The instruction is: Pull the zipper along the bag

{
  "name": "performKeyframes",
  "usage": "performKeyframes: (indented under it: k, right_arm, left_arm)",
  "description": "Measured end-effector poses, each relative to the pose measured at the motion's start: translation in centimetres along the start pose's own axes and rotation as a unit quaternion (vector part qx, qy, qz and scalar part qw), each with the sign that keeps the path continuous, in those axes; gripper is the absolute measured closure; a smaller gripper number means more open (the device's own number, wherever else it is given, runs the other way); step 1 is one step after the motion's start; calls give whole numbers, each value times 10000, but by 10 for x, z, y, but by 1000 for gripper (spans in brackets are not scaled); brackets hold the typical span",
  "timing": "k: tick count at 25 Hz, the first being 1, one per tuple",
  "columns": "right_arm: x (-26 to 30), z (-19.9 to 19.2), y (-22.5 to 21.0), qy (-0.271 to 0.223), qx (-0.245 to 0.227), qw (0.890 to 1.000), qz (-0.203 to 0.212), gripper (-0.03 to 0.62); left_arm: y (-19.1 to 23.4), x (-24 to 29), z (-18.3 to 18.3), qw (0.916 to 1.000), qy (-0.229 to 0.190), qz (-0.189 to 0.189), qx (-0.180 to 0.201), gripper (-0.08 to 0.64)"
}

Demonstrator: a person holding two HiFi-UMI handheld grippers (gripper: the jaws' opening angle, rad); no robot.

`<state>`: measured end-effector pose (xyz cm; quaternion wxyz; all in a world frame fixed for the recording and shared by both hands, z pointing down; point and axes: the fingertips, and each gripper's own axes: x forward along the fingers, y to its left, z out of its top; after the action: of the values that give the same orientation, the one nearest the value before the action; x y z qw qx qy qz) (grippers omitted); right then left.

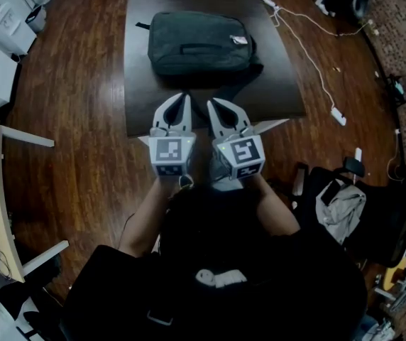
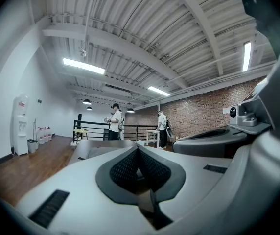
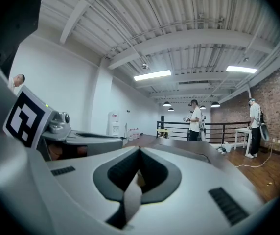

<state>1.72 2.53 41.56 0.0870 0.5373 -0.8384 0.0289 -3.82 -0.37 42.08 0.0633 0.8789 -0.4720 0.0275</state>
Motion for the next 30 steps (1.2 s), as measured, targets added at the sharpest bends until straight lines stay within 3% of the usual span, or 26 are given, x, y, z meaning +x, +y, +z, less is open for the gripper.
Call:
performKeyframes:
  k: [6,14,23,24,27,30]
  right_arm:
    - [34,4,-2,34,-6,9998,206,583]
    - [94,-10,-33,231,107,9973,683,583]
    - [144,-20,-95,426,-446,9929,1020,564]
    - [154,-22,-98,468,-507,9916,1097,537]
    - [181,-37,-99,719,-649,9850,1429,469]
    - [205,-59,-98,970,-1121,9751,1648,469]
  left_arm:
    - [21,15,2,9999,51,115,43,565]
    - [47,74,0,9991,242,351,19,565]
    - [60,151,3,9970,458,607,170,565]
    - [67,160,3,9967,449,648,192,565]
    - [93,180,-8,9956,433,798,252,565]
    - [117,193,-13,9931,515,1007,305,565]
